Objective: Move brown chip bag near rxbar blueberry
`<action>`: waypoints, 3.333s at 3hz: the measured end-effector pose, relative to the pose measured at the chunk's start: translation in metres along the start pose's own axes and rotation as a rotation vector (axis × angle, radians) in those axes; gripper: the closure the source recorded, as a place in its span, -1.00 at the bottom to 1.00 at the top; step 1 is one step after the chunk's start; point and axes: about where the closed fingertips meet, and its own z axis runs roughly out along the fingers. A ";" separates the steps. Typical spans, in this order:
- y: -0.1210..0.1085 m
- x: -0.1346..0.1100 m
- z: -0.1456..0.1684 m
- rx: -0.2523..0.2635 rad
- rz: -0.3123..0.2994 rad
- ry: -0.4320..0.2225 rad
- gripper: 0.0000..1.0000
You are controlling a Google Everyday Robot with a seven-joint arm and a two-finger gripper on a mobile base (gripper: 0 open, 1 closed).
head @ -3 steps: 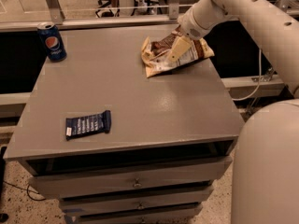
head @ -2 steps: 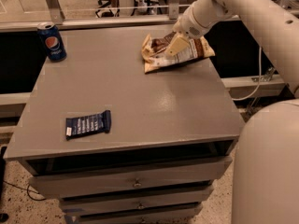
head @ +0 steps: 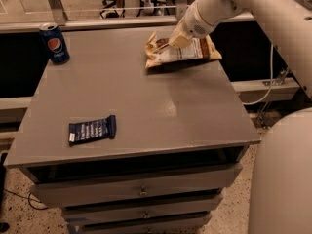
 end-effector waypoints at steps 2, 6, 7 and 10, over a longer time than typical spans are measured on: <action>0.007 -0.021 -0.019 -0.005 -0.019 -0.077 1.00; 0.010 -0.069 -0.072 0.004 -0.059 -0.249 0.63; 0.009 -0.055 -0.081 0.054 -0.043 -0.228 0.16; 0.011 0.003 -0.070 0.199 0.126 -0.235 -1.00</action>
Offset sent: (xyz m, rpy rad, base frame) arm -0.0236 0.0085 0.0515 0.1105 -0.0630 0.0623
